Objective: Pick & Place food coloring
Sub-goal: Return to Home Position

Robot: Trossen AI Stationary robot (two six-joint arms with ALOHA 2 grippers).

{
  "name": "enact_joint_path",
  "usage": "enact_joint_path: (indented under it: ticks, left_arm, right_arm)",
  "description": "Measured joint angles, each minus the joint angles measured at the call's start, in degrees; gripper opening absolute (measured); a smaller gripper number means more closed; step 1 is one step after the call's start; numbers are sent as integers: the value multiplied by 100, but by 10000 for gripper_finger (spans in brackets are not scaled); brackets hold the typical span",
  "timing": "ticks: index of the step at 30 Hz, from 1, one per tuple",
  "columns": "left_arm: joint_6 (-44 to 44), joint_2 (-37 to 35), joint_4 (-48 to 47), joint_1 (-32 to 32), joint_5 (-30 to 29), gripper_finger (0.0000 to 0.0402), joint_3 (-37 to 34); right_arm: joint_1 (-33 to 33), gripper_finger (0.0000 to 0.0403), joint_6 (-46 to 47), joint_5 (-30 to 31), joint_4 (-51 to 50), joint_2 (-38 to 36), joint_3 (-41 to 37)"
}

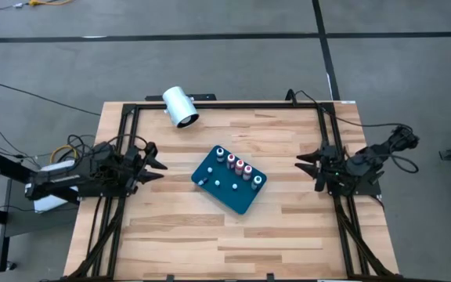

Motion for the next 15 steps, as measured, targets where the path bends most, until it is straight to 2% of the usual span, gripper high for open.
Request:
enact_joint_path:
  ticks: [4,6,11,15]
  left_arm:
    - [86,0,-80,148,-98,135,0]
    - [149,2,-142,180,-483,135,0]
    - [351,4,-515,185,-1924,135,0]
    - [393,2,-738,185,-2283,135,0]
  right_arm:
    - [-38,139,-93,76,-27,-242,-211]
    - [-87,139,-93,184,-121,-342,-277]
    - [-187,137,-89,634,-402,-418,-308]
    - [-248,139,32,938,-717,-418,-308]
